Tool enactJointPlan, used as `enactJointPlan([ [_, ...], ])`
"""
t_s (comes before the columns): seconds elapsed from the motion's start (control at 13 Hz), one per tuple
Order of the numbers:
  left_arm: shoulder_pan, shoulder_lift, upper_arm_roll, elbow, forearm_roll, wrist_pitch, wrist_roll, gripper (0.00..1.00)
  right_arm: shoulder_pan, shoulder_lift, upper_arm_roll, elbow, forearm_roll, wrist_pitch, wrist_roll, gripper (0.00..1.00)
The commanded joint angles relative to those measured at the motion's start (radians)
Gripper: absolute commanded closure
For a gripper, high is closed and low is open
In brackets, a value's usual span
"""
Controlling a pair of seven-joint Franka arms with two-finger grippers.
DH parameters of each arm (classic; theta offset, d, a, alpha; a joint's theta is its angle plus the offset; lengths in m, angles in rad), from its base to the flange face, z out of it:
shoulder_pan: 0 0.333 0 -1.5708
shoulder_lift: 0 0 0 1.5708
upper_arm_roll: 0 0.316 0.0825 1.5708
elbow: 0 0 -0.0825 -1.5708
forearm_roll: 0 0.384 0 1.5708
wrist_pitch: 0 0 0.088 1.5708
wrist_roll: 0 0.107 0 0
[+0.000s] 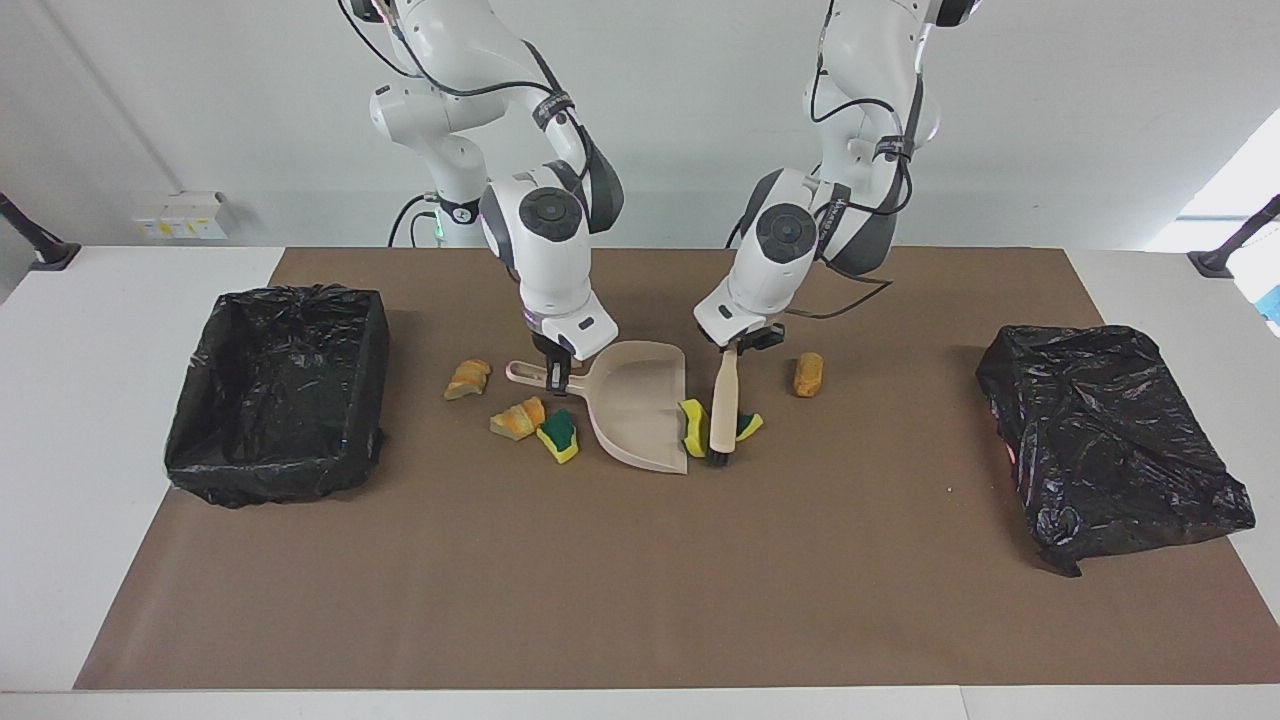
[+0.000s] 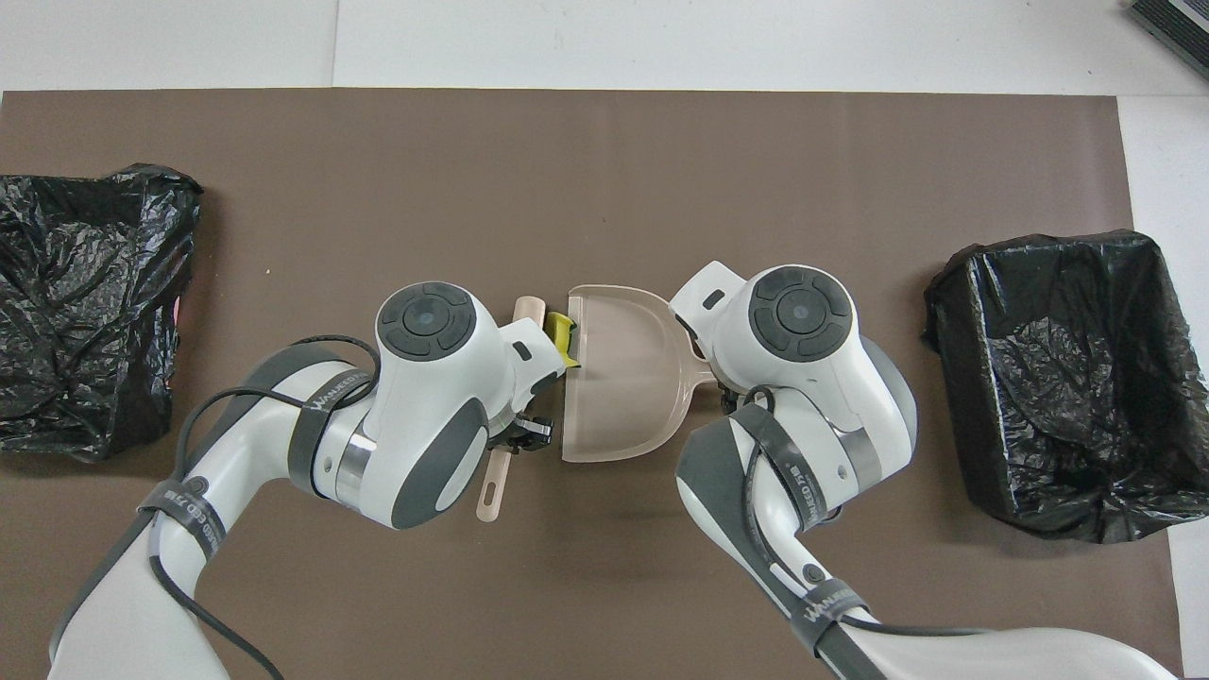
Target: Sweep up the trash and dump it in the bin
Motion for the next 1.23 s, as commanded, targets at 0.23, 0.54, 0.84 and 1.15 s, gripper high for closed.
enactJointPlan([
  [0.23,0.005,-0.123,0.024,0.023,-0.110,-0.093,-0.046,1.00,-0.001,-0.019,0.006,-0.034,0.032,0.013,-0.041,1.00],
  [0.54,0.092,-0.229,0.027,0.022,-0.162,-0.159,-0.046,1.00,-0.001,-0.019,0.005,-0.034,0.032,0.012,-0.041,1.00],
  [0.84,0.222,-0.273,0.032,-0.050,-0.182,-0.220,-0.043,1.00,-0.001,-0.021,0.005,-0.037,0.032,0.013,-0.041,1.00],
  [1.15,0.347,-0.367,0.033,-0.233,-0.181,-0.204,0.040,1.00,-0.001,-0.022,0.005,-0.043,0.032,0.013,-0.041,1.00],
])
